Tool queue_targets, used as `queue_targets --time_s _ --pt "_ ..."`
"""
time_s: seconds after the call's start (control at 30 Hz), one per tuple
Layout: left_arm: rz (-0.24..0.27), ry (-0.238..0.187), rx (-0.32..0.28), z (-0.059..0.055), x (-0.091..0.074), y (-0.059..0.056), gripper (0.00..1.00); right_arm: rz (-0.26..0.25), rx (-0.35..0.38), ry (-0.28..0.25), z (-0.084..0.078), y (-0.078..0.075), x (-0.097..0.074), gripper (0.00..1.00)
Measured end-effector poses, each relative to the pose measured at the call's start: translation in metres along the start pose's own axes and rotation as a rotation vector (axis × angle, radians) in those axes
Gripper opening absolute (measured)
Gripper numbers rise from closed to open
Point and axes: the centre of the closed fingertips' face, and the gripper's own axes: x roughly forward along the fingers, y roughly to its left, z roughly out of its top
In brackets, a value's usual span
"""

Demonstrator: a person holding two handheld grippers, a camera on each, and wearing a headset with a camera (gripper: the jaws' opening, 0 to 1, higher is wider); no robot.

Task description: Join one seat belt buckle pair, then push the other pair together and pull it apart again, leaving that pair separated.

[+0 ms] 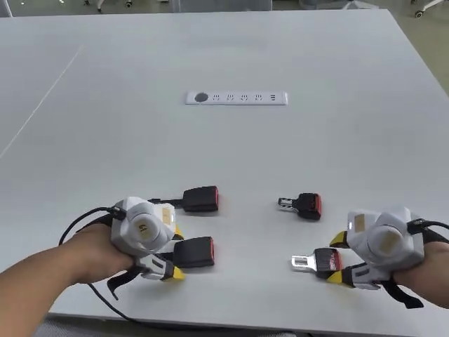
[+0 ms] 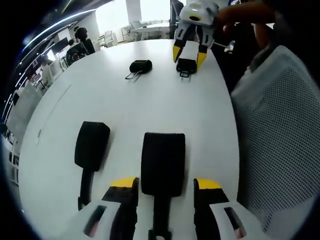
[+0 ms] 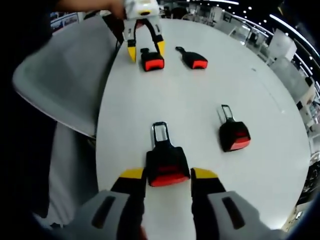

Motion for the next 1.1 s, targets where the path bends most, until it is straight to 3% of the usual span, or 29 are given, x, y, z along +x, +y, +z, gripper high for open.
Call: queue_targets --time_s 0.13,0.3,0.4,0.6,0.9,1.1 --pt "-0.013 0.004 0.003 0.0037 0.0023 0.0017 0.42 0.019 -0.009 0.010 -0.0023 0.0013 0.0011 0.36" --pt "-0.034 0.020 0.049 0.0044 0.0029 0.0006 0.36 0.040 -0.012 0.015 -0.0040 0.0012 0.0031 0.35" --pt "-0.047 0.053 0.097 0.0060 0.0042 -0.0006 0.35 0.053 -0.002 0.013 -0.0050 0.0010 0.0044 0.35" --pt "-0.061 0.111 0.085 0.0066 0.0064 -0.0009 0.34 0.080 -0.028 0.017 -0.0042 0.0007 0.0054 0.34" --pt "-0.078 0.135 0.118 0.0066 0.0066 -0.0028 0.34 0.098 -0.058 0.019 -0.0035 0.0014 0.0059 0.34" --pt "-0.084 0.179 0.147 0.0077 0.0074 -0.0038 0.33 0.105 -0.080 0.045 -0.0007 0.0007 0.0075 0.34"
